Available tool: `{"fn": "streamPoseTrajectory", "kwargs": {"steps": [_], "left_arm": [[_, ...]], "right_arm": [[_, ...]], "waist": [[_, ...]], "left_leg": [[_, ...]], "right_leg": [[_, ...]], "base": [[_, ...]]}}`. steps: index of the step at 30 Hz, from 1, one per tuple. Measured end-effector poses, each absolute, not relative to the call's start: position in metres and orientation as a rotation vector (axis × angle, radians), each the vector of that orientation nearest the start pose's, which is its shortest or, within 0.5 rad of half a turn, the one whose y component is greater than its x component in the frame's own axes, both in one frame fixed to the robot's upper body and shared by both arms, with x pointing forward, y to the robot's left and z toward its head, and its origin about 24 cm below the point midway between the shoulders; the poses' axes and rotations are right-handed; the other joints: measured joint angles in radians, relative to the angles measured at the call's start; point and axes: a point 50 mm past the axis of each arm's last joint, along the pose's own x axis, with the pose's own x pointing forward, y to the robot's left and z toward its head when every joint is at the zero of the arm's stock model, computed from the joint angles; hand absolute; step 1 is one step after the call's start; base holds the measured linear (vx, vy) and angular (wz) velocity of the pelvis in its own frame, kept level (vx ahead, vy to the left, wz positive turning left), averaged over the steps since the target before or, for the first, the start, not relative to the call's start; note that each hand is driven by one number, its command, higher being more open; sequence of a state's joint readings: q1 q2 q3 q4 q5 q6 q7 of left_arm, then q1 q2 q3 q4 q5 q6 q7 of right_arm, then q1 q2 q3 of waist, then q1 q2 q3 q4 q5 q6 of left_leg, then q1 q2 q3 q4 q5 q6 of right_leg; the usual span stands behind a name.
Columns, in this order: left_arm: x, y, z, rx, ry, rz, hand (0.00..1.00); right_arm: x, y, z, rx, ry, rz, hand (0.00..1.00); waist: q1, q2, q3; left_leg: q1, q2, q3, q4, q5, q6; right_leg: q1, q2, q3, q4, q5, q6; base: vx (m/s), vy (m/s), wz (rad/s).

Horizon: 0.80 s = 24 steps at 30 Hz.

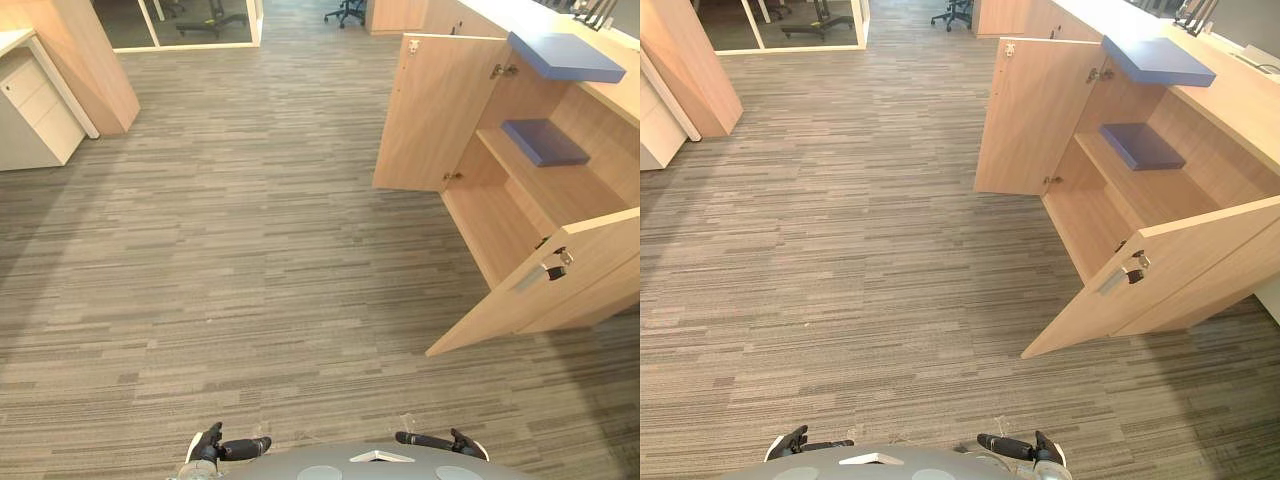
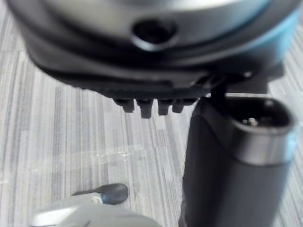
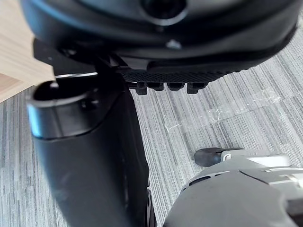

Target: Walk over to the cabinet, pick up the folder, carry it to the office cabinet, place the folder inside the office cabinet, then close the office cabinet door

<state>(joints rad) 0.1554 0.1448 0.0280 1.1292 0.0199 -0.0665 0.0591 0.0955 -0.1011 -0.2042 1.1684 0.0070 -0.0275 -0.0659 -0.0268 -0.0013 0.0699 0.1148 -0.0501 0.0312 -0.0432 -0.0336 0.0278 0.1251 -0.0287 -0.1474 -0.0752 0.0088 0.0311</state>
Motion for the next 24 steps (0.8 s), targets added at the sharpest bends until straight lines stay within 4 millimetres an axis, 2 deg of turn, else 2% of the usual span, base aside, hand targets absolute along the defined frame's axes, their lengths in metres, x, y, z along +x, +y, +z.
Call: {"fn": "streamPoseTrajectory", "kwargs": {"steps": [7, 24], "left_arm": [[0.0494, 0.2154, -0.1677, 0.060, 1.208, 0.222, 1.00], [0.0465, 0.2161, -0.1679, 0.054, 1.214, 0.227, 1.00]], "right_arm": [[0.0602, -0.2141, -0.1693, 0.006, 1.227, -0.321, 1.00], [0.0596, -0.2130, -0.1697, 0.003, 1.231, -0.312, 1.00]], "waist": [[0.001, -0.002, 0.002], [-0.001, -0.010, 0.008]], "left_leg": [[0.017, -0.006, -0.002, -0.005, 0.001, 0.002], [0.034, -0.007, -0.002, -0.040, 0.018, 0.003]], "right_leg": [[0.012, -0.007, -0.004, 0.000, -0.006, 0.013], [0.012, -0.007, -0.007, -0.002, -0.006, 0.012]], "base": [[-0.03, -0.004, 0.01], [-0.03, -0.010, 0.01]]}}
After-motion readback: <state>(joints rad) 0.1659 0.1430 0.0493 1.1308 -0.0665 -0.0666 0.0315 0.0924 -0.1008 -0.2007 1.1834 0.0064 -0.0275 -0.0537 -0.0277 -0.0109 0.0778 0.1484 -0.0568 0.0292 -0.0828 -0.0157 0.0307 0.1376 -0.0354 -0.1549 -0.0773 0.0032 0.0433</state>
